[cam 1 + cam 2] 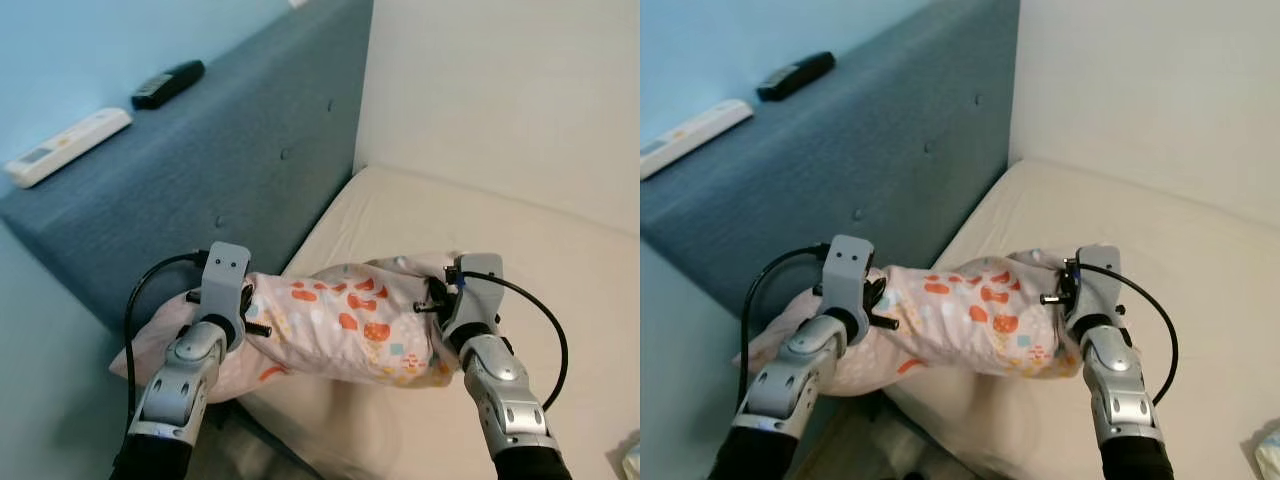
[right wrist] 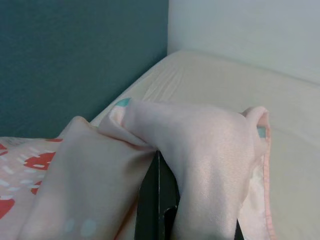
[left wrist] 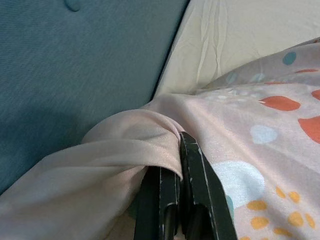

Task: Clean up the room

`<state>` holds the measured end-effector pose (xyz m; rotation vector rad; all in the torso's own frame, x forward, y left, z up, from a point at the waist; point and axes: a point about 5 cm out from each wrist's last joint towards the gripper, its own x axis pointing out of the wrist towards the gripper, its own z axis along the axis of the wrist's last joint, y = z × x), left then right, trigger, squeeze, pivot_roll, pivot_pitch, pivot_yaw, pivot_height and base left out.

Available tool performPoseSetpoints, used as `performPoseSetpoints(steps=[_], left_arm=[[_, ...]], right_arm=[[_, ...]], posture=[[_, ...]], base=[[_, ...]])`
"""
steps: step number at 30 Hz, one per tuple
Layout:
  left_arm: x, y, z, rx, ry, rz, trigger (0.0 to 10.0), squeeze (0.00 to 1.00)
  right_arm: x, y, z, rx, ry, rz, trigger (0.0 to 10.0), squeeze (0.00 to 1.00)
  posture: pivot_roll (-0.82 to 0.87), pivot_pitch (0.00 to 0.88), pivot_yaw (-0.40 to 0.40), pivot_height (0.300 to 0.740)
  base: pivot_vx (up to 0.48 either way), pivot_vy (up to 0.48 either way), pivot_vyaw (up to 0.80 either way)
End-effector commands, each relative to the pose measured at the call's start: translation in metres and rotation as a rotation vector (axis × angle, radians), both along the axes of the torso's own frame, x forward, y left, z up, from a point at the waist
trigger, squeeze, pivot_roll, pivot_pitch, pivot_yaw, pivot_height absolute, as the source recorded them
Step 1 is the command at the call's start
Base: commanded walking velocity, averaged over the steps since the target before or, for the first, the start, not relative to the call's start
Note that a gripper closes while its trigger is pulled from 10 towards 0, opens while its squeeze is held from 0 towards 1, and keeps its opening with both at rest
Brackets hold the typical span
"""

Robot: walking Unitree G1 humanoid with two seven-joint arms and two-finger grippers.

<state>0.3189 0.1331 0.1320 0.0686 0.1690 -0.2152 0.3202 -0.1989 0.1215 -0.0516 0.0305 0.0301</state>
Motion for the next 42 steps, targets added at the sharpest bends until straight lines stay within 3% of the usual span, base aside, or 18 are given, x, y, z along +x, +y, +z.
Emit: performPoseSetpoints(steps=[1, 9, 28, 32, 34, 38, 42], left_arm=[[0.0, 0.001, 0.003, 0.023, -0.026, -0.009, 10.0, 0.0], [-0.001, -0.001, 0.0, 0.059, 0.0, -0.043, 10.0, 0.0], [0.0, 0.0, -0.002, 0.077, 0.011, -0.065, 10.0, 0.0], [0.003, 0.003, -0.004, 0.131, 0.016, -0.065, 10.0, 0.0], [0.011, 0.009, -0.006, 0.193, 0.024, -0.048, 10.0, 0.0], [0.02, 0.009, -0.004, 0.218, 0.016, -0.052, 10.0, 0.0], [0.045, 0.006, 0.019, 0.256, -0.065, -0.042, 10.0, 0.0]], right_arm=[[0.0, 0.006, 0.004, 0.007, -0.033, 0.022, 10.0, 0.0], [-0.001, 0.005, 0.004, 0.009, -0.034, 0.016, 10.0, 0.0], [0.001, 0.001, 0.004, -0.008, -0.026, 0.0, 10.0, 0.0], [0.003, -0.003, 0.003, -0.074, -0.015, -0.026, 10.0, 0.0], [0.008, -0.012, 0.004, -0.152, -0.027, -0.061, 10.0, 0.0], [0.016, -0.021, 0.008, -0.177, -0.025, -0.078, 10.0, 0.0], [0.045, -0.043, 0.032, -0.216, -0.026, -0.116, 10.0, 0.0]], posture=[[-0.03, 0.191, 0.027, 0.74], [-0.03, 0.193, 0.032, 0.74], [-0.03, 0.187, 0.028, 0.74], [-0.03, 0.184, 0.025, 0.74], [-0.03, 0.184, 0.022, 0.74], [-0.02, 0.187, 0.021, 0.74], [-0.01, 0.21, 0.029, 0.74]], base=[[0.0, 0.0, 0.0], [0.0, -0.3, 0.0], [0.0, 0.0, 0.0], [0.0, 0.0, 0.0], [0.0, 0.0, 0.0], [0.0, 0.0, 0.0], [0.0, 0.0, 0.0]])
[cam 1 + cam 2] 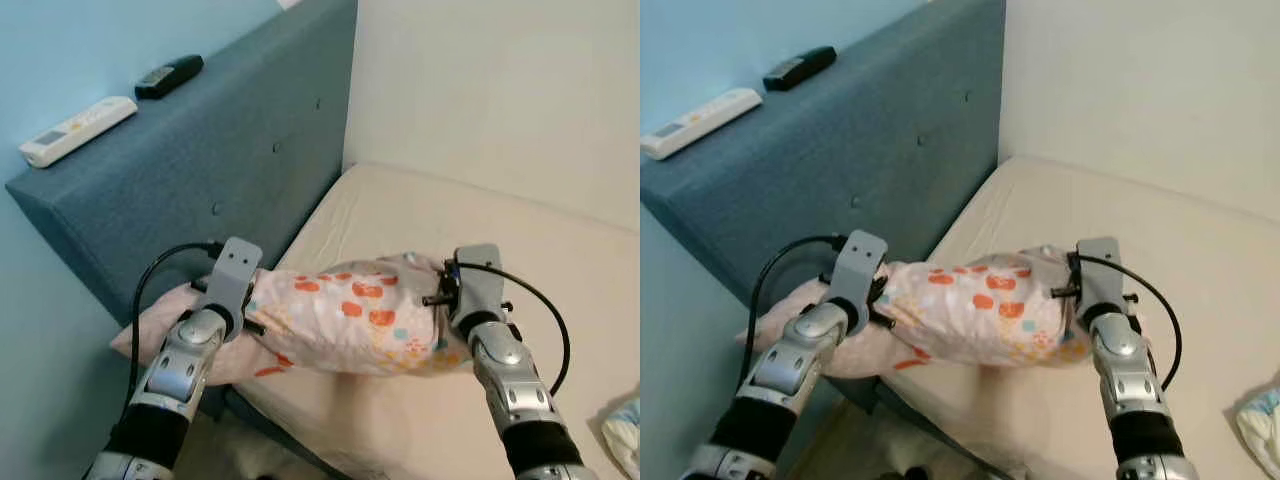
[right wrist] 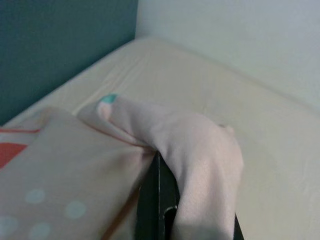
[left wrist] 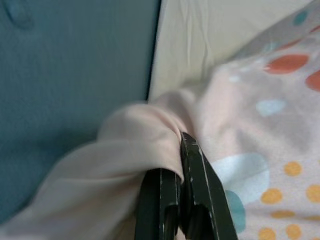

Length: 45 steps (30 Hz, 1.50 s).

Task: Clean up the room

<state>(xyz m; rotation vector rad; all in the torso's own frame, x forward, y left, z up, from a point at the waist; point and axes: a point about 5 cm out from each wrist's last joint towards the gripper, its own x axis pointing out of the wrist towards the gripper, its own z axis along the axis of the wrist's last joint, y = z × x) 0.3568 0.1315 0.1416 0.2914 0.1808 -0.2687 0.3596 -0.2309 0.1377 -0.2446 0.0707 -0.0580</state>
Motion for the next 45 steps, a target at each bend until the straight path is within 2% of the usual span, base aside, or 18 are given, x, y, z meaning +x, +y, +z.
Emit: performPoseSetpoints(steps=[1, 4, 8, 10, 11, 13, 15, 16, 17, 19, 21, 24, 25, 30, 31, 33, 37, 45], left_arm=[[0.015, 0.008, 0.023, 0.033, -0.103, 0.046, 10.0, 0.0], [0.025, 0.012, 0.044, 0.012, -0.176, 0.091, 10.0, 0.0], [0.025, 0.013, 0.05, 0.004, -0.198, 0.101, 10.0, 0.0], [0.019, 0.016, 0.065, -0.01, -0.256, 0.111, 10.0, 0.0], [0.019, 0.016, 0.065, -0.01, -0.256, 0.111, 10.0, 0.0], [0.009, 0.017, 0.072, -0.032, -0.287, 0.098, 10.0, 0.0], [0.009, 0.017, 0.072, -0.032, -0.287, 0.098, 10.0, 0.0], [0.003, 0.017, 0.073, -0.047, -0.289, 0.088, 10.0, 0.0], [0.003, 0.017, 0.073, -0.047, -0.289, 0.088, 10.0, 0.0], [-0.019, 0.004, 0.057, -0.069, -0.237, 0.035, 10.0, 0.0], [-0.019, 0.004, 0.057, -0.069, -0.237, 0.035, 10.0, 0.0], [-0.045, -0.026, 0.001, -0.085, -0.118, -0.021, 10.0, 0.0], [-0.05, -0.035, -0.009, -0.107, -0.089, -0.032, 10.0, 0.0], [-0.056, -0.045, -0.016, -0.125, -0.039, -0.039, 10.0, 0.0], [-0.062, -0.054, -0.019, -0.139, -0.019, -0.057, 10.0, 0.0], [-0.062, -0.054, -0.019, -0.139, -0.019, -0.057, 10.0, 0.0], [-0.068, -0.061, -0.022, -0.148, -0.001, -0.079, 10.0, 0.0], [-0.064, -0.061, -0.017, -0.154, -0.017, -0.063, 10.0, 0.0]], right_arm=[[0.016, -0.018, 0.03, -0.026, -0.072, -0.037, 10.0, 0.0], [0.029, -0.024, 0.054, -0.033, -0.079, -0.054, 10.0, 0.0], [0.032, -0.024, 0.059, -0.024, -0.086, -0.047, 10.0, 0.0], [0.039, -0.019, 0.079, -0.004, -0.123, -0.024, 10.0, 0.0], [0.039, -0.019, 0.079, -0.004, -0.123, -0.024, 10.0, 0.0], [0.043, -0.012, 0.088, 0.027, -0.155, 0.021, 10.0, 0.0], [0.043, -0.012, 0.088, 0.027, -0.155, 0.021, 10.0, 0.0], [0.044, -0.009, 0.088, 0.03, -0.157, 0.039, 10.0, 0.0], [0.044, -0.009, 0.088, 0.03, -0.157, 0.039, 10.0, 0.0], [0.042, -0.009, 0.071, 0.004, -0.096, 0.032, 10.0, 0.0], [0.042, -0.009, 0.071, 0.004, -0.096, 0.032, 10.0, 0.0], [0.033, -0.009, 0.033, 0.044, 0.004, 0.008, 10.0, 0.0], [0.03, -0.009, 0.024, 0.064, 0.027, 0.001, 10.0, 0.0], [0.026, -0.008, 0.012, 0.068, 0.059, 0.006, 10.0, 0.0], [0.021, -0.005, -0.001, 0.061, 0.086, 0.012, 10.0, 0.0], [0.021, -0.005, -0.001, 0.061, 0.086, 0.012, 10.0, 0.0], [0.013, -0.003, -0.017, 0.041, 0.112, 0.019, 10.0, 0.0], [0.012, -0.003, -0.018, 0.05, 0.102, 0.018, 10.0, 0.0]], posture=[[-0.01, 0.217, 0.029, 0.74], [0.01, 0.229, 0.025, 0.74], [0.02, 0.237, 0.022, 0.74], [0.04, 0.251, 0.009, 0.74], [0.04, 0.251, 0.009, 0.74], [0.05, 0.259, 0.006, 0.74], [0.05, 0.259, 0.006, 0.74], [0.05, 0.262, 0.006, 0.74], [0.05, 0.262, 0.006, 0.74], [0.06, 0.271, -0.001, 0.74], [0.06, 0.271, -0.001, 0.74], [0.06, 0.284, -0.013, 0.74], [0.06, 0.285, -0.013, 0.74], [0.06, 0.287, -0.009, 0.74], [0.06, 0.29, 0.002, 0.74], [0.06, 0.29, 0.002, 0.74], [0.05, 0.294, 0.011, 0.74], [0.05, 0.296, 0.013, 0.74]], base=[[0.0, 0.0, 0.0], [0.0, 0.0, 0.0], [0.0, 0.0, 0.0], [0.0, 0.0, 0.0], [0.0, 0.0, 0.0], [0.0, 0.0, 0.0], [0.0, 0.0, 0.0], [0.0, 0.0, 0.0], [0.0, 0.0, 0.0], [0.0, 0.0, 0.0], [0.0, 0.0, 0.0], [0.0, 0.0, 0.0], [0.0, 0.0, 0.0], [0.0, 0.0, 0.0], [0.0, 0.0, 0.0], [0.0, 0.0, 0.0], [0.0, 0.0, 0.0], [0.0, 0.0, 0.0]])
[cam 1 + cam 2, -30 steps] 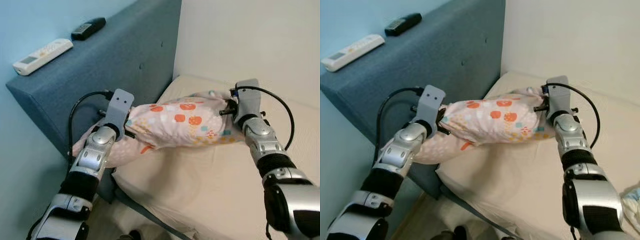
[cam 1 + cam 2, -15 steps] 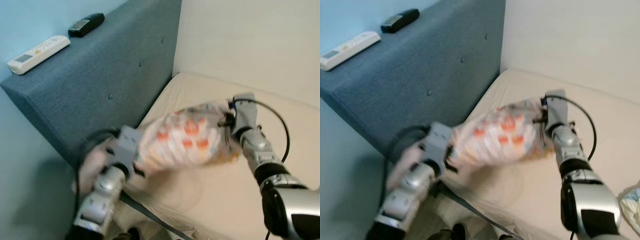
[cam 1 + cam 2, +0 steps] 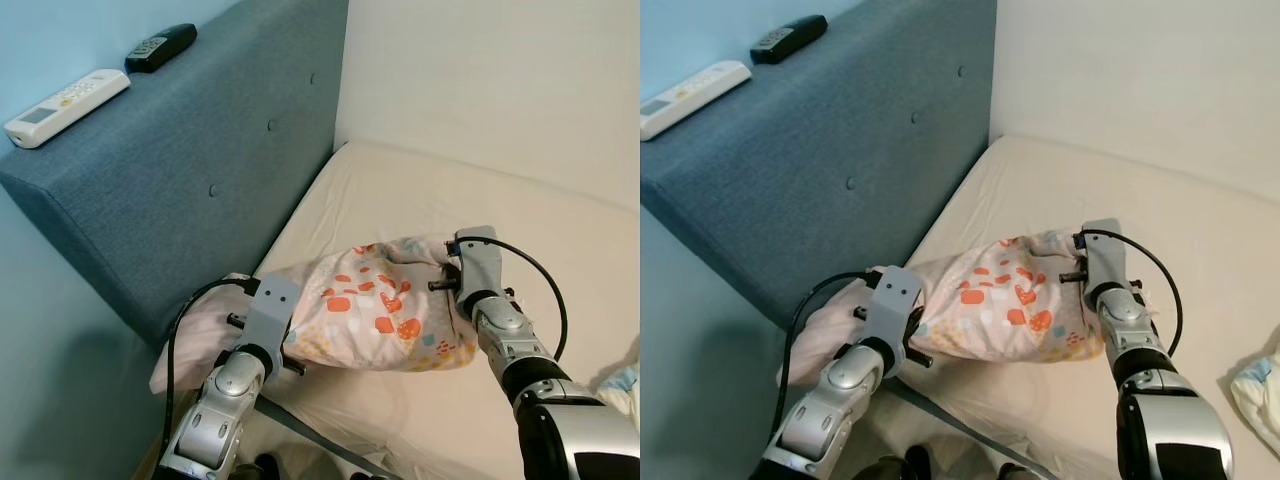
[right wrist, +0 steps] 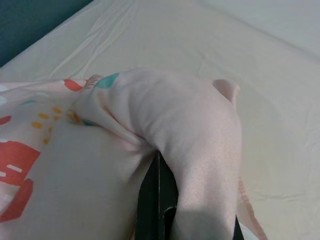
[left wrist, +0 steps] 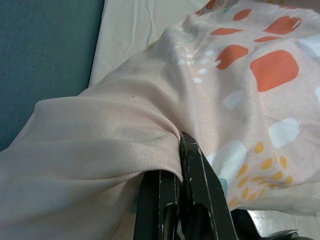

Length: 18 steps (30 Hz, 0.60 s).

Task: Clean up the room

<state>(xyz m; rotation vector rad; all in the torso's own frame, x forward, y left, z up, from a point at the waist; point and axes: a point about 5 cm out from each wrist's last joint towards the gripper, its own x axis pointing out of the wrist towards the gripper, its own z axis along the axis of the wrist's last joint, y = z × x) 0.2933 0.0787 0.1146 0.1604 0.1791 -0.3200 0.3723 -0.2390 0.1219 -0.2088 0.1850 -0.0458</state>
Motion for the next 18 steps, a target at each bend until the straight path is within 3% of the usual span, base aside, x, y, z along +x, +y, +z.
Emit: performPoseSetpoints(steps=[1, 6, 12, 18], left_arm=[[0.0, -0.008, 0.011, -0.015, -0.049, -0.025, 10.0, 0.0], [0.001, -0.003, 0.01, 0.002, -0.054, -0.025, 10.0, 0.0], [0.008, 0.014, 0.012, 0.038, -0.055, 0.002, 10.0, 0.0], [0.011, 0.016, 0.013, 0.047, -0.055, -0.009, 10.0, 0.0]], right_arm=[[0.0, 0.006, -0.002, 0.025, -0.023, 0.023, 10.0, 0.0], [-0.001, 0.009, -0.003, 0.053, -0.038, 0.028, 10.0, 0.0], [-0.007, 0.012, -0.012, 0.194, -0.051, 0.023, 10.0, 0.0], [-0.01, 0.013, -0.018, 0.193, -0.047, 0.017, 10.0, 0.0]], posture=[[0.05, 0.296, 0.013, 0.74], [0.05, 0.295, 0.01, 0.74], [0.05, 0.295, 0.014, 0.73], [0.05, 0.292, 0.021, 0.705]], base=[[0.0, 0.0, 0.0], [0.0, 0.0, 0.0], [0.0, 0.0, 0.0], [0.0, 0.0, 0.0]])
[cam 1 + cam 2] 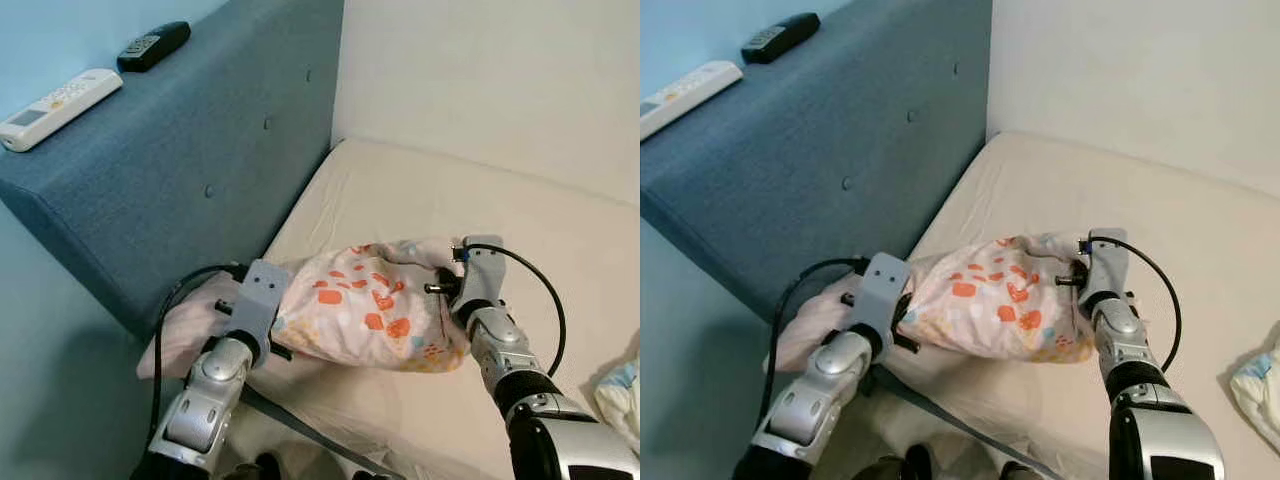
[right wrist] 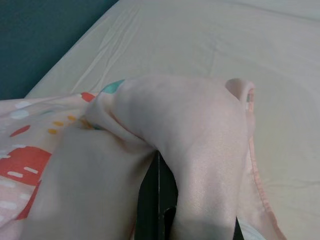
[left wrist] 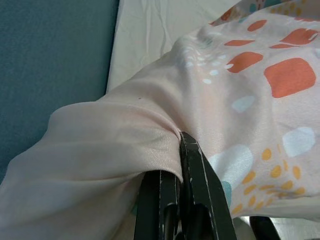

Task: Clean up the room

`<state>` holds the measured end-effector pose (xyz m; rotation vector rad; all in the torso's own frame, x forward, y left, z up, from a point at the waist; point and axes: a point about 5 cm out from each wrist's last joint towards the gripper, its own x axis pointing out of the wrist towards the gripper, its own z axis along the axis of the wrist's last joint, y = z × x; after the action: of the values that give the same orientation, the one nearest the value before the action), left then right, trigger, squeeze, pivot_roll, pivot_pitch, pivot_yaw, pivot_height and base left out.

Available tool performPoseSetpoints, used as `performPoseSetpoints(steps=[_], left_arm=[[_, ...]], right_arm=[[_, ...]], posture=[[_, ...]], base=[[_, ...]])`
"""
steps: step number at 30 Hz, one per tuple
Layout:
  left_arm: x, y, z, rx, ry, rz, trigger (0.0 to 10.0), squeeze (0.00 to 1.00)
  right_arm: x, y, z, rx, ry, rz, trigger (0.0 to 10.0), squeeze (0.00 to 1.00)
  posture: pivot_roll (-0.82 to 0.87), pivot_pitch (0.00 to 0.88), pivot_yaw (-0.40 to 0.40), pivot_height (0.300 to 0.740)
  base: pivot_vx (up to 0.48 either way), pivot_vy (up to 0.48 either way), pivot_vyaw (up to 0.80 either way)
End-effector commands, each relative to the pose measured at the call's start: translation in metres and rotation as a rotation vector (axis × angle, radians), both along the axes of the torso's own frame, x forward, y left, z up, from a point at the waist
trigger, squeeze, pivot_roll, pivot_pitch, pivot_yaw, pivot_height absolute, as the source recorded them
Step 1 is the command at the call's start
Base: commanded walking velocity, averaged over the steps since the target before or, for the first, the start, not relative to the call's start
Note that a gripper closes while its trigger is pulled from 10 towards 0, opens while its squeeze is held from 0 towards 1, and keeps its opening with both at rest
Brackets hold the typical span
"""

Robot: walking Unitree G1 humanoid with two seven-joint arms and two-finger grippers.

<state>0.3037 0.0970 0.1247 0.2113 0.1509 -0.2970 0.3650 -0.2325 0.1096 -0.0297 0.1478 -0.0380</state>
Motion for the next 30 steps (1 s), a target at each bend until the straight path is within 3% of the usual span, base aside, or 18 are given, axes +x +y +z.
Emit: performPoseSetpoints(steps=[1, 11, 30], left_arm=[[0.0007, -0.002, 0.0029, 0.003, -0.017, -0.029, 10.0, 0.0], [0.0008, -0.0032, 0.0037, 0.005, -0.016, -0.05, 10.0, 0.0], [-0.0002, -0.0038, 0.0026, 0.009, -0.006, -0.071, 10.0, 0.0]], right_arm=[[-0.0034, 0.0062, -0.0065, 0.017, -0.008, 0.02, 10.0, 0.0], [-0.0052, 0.0053, -0.0078, 0.033, -0.014, 0.017, 10.0, 0.0], [-0.0049, 0.0058, -0.0067, 0.034, -0.021, 0.021, 10.0, 0.0]], posture=[[0.05, 0.292, 0.021, 0.7], [0.05, 0.281, 0.03, 0.665], [0.05, 0.275, 0.032, 0.65]], base=[[0.0, 0.0, 0.0], [0.0, 0.0, 0.0], [0.0, 0.0, 0.0]])
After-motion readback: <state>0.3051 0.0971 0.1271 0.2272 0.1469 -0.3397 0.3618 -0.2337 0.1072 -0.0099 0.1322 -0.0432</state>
